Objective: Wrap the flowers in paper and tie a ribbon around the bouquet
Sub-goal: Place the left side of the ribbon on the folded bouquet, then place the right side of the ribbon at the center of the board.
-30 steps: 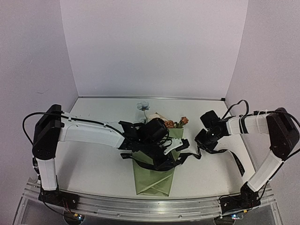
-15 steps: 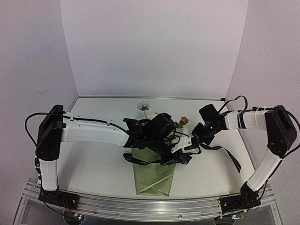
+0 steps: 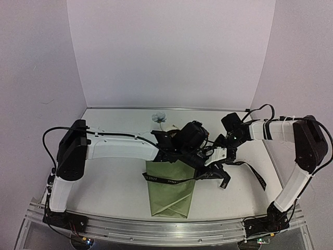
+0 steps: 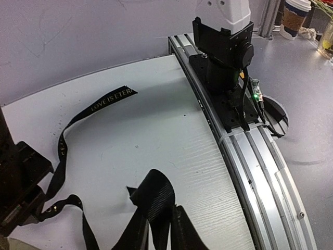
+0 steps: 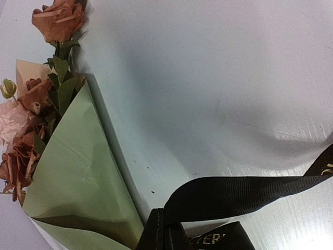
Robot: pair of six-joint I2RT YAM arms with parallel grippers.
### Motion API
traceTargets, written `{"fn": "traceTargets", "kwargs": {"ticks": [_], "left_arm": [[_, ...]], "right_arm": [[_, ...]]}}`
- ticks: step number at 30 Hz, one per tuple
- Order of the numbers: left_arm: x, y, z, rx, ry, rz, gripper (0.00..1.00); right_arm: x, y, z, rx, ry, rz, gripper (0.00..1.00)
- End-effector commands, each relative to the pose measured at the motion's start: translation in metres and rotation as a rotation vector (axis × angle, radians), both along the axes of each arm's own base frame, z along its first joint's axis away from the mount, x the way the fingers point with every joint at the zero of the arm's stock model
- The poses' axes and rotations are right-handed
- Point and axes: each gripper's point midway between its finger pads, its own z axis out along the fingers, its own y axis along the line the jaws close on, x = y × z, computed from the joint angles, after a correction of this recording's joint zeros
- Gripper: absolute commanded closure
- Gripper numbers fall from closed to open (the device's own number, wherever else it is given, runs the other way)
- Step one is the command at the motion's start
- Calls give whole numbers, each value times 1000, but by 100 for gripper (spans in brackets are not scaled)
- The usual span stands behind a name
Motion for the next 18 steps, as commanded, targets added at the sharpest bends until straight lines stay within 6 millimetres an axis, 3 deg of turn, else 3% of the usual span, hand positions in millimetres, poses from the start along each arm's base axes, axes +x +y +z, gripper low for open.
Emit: {"fn": "traceTargets", "kwargs": {"ticks": [1, 4, 8, 13, 18], "left_arm": [[9, -17, -5, 6, 47, 53, 74], [18, -23, 3, -25, 67, 120, 53], [33, -23, 36, -116, 107, 201, 35], [68, -3, 81, -211, 245, 313, 29], [110, 38, 102, -249, 396, 454, 27]], "right_arm": [[2, 0, 11, -11, -12, 31, 99], [-1, -5, 14, -28, -14, 28, 84], [-11, -19, 23, -79, -16, 19, 51], [-28, -49, 31, -176, -35, -8, 21], [-48, -82, 31, -307, 7, -20, 9]]}}
